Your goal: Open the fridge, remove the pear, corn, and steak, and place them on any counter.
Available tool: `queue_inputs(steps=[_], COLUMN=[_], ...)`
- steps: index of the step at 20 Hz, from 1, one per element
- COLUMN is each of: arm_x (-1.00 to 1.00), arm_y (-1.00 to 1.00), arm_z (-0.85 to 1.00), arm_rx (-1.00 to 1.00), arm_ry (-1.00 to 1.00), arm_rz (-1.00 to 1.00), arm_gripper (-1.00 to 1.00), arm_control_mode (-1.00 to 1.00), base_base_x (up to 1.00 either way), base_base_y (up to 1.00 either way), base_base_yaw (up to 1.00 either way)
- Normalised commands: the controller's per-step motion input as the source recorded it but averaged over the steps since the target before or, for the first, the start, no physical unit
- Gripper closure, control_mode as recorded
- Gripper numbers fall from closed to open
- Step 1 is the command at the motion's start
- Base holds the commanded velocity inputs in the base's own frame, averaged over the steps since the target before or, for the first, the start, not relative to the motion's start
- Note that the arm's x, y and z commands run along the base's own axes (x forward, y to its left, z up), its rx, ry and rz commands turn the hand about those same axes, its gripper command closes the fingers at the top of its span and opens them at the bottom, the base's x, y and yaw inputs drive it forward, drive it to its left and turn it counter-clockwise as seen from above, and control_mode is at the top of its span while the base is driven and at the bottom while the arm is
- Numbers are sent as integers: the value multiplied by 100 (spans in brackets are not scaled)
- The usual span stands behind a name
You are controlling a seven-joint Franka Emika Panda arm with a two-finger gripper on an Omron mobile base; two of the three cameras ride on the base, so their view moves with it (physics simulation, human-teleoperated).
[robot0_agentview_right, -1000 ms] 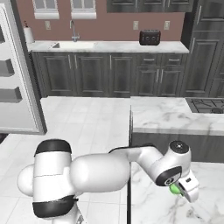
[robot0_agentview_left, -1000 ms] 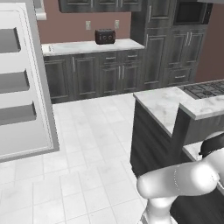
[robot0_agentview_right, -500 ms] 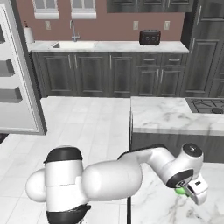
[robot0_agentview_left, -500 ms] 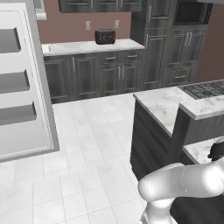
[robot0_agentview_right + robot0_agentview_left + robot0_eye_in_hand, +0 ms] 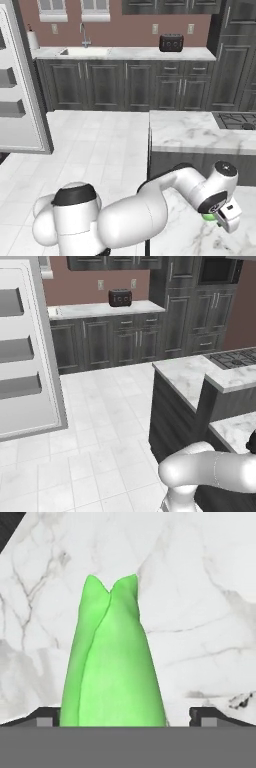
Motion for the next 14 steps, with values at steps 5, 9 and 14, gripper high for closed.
queue_inputs(steps=[5, 9, 14], arm_x=[2, 8, -92], arm_y=[27, 47, 19], arm_z=[1, 0, 76], arm_rx=[0, 0, -1], arm_ry=[0, 0, -30], arm_rz=[-2, 0, 0], arm_gripper=[-100, -100, -100], arm_control_mode=[-100, -100, -100], base_base_x=[0, 0, 0], base_base_y=[0, 0, 0], base_base_yaw=[0, 0, 0])
